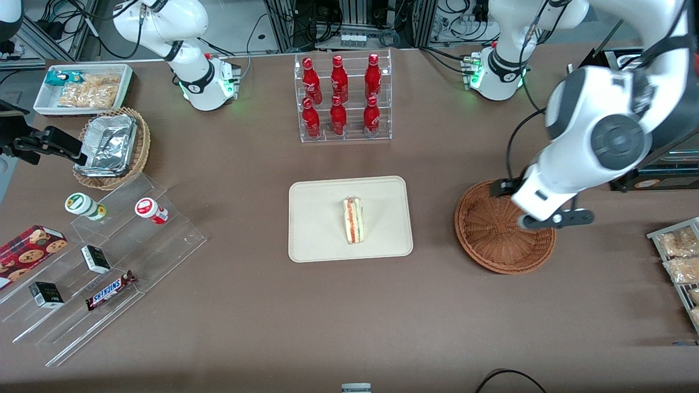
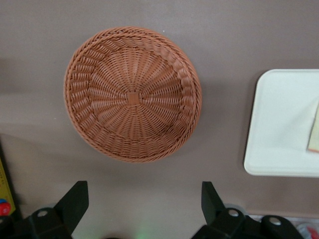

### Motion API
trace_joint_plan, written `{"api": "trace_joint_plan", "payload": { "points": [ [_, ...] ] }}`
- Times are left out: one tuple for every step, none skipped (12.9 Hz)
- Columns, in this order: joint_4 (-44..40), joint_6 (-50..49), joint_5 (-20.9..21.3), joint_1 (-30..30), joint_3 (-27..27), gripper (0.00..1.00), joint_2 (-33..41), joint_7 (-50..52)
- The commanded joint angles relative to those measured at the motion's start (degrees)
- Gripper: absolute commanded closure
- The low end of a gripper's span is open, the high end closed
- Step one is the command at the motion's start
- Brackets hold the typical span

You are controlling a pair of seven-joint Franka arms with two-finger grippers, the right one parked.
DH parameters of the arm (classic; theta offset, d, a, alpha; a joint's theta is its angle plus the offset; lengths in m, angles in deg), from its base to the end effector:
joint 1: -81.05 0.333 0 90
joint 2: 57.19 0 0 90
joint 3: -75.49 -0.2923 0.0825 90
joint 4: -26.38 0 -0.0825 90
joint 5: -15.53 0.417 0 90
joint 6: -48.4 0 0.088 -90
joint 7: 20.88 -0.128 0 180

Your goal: Place sandwich from basket to tray

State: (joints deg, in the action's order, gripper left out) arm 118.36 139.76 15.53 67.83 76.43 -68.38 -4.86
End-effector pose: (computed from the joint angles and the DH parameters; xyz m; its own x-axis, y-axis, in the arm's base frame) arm 0.6036 -0.1517 0.4458 0.9796 0.0371 -0.1976 0.0271 -0.9982 -0.0534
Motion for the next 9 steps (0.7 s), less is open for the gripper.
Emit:
{"api": "trace_joint_plan", "payload": {
  "points": [
    [1.71, -1.96, 0.44, 9.07, 8.00, 0.00, 3.80, -4.14],
    [1.79, -2.49, 0.45, 12.40, 10.38, 0.00, 5.03, -6.32],
    [1.79, -3.37, 0.45, 14.70, 11.62, 0.00, 6.17, -8.61],
    [1.88, -4.07, 0.53, 16.29, 12.15, 0.00, 7.49, -10.72],
    [1.97, -4.43, 0.62, 17.26, 12.16, 0.00, 8.55, -12.31],
    [1.88, -4.43, 0.71, 18.14, 12.16, 0.00, 9.69, -13.37],
    [1.71, -4.17, 0.97, 18.41, 11.81, 0.00, 10.31, -13.99],
    [1.53, -3.56, 2.71, 18.41, 11.55, 0.00, 10.58, -14.17],
    [1.44, -3.03, 4.04, 18.41, 11.11, 0.00, 11.02, -14.08]
  ]
}}
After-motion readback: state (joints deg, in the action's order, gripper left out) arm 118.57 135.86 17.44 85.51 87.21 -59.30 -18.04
